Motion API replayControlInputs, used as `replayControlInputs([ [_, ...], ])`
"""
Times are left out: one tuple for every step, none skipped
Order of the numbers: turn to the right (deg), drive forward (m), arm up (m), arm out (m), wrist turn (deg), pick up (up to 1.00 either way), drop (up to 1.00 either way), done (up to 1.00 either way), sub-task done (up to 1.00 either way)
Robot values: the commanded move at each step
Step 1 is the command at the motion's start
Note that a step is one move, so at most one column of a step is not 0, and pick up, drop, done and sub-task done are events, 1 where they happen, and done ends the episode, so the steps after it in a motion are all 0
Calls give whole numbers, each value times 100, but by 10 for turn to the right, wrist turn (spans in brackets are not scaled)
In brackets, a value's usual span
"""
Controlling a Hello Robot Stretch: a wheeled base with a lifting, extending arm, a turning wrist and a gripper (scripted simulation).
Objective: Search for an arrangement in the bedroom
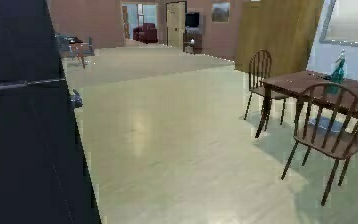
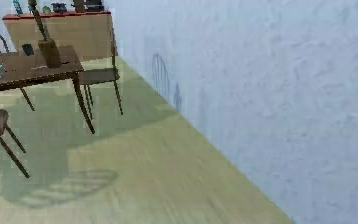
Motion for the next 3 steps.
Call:
replayControlInputs([
  [0, 100, 0, 0, 0, 0, 0, 0, 0],
  [-120, 0, 0, 0, 0, 0, 0, 0, 0],
  [0, 100, 0, 0, 0, 0, 0, 0, 0],
])
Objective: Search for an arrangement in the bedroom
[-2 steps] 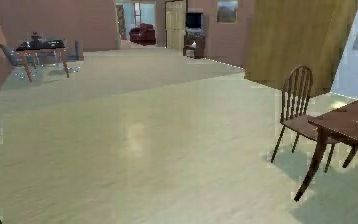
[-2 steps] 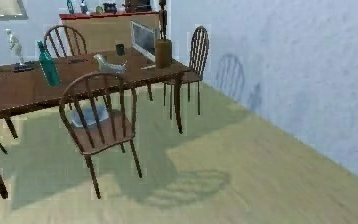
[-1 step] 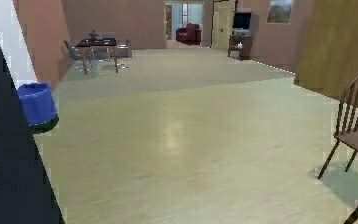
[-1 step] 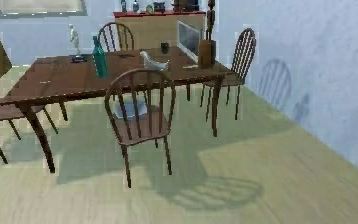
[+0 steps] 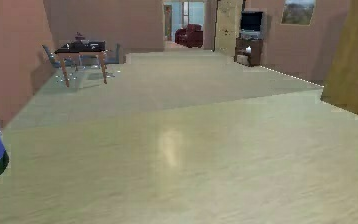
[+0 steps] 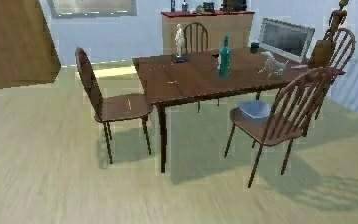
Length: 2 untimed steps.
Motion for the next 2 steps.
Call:
replayControlInputs([
  [0, 100, 0, 0, 0, 0, 0, 0, 0],
  [0, 100, 0, 0, 0, 0, 0, 0, 0],
])
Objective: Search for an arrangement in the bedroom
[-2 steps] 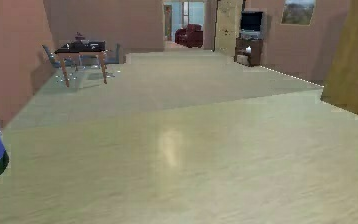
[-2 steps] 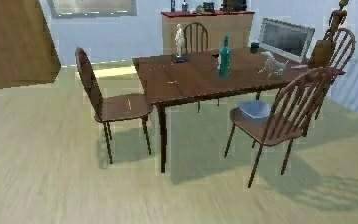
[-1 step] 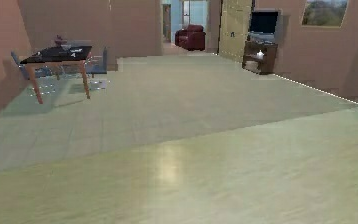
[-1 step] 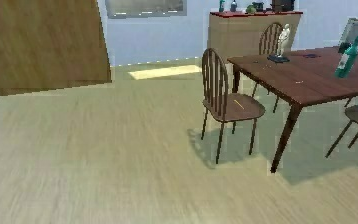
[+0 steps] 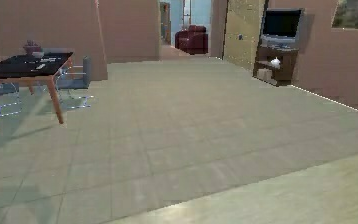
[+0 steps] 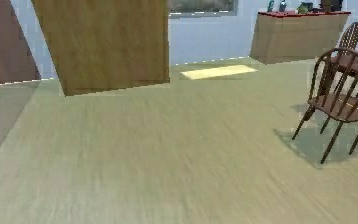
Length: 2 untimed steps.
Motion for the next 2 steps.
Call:
replayControlInputs([
  [0, 100, 0, 0, 0, 0, 0, 0, 0],
  [0, 100, 0, 0, 0, 0, 0, 0, 0],
])
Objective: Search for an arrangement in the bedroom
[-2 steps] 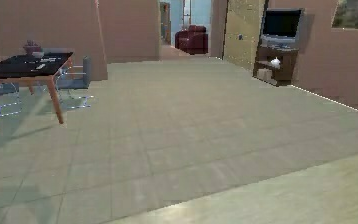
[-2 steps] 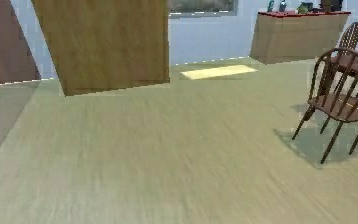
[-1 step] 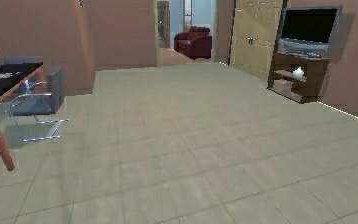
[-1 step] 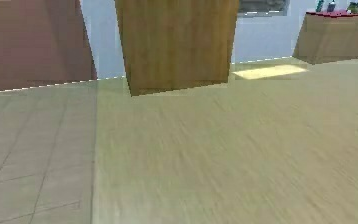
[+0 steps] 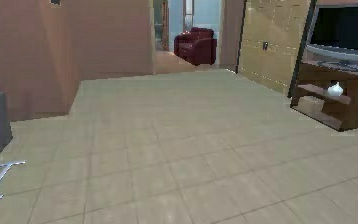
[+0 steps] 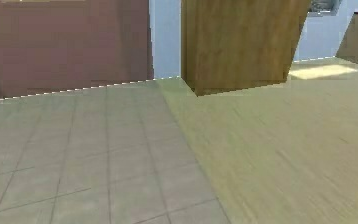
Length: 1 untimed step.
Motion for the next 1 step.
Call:
replayControlInputs([
  [0, 100, 0, 0, 0, 0, 0, 0, 0],
])
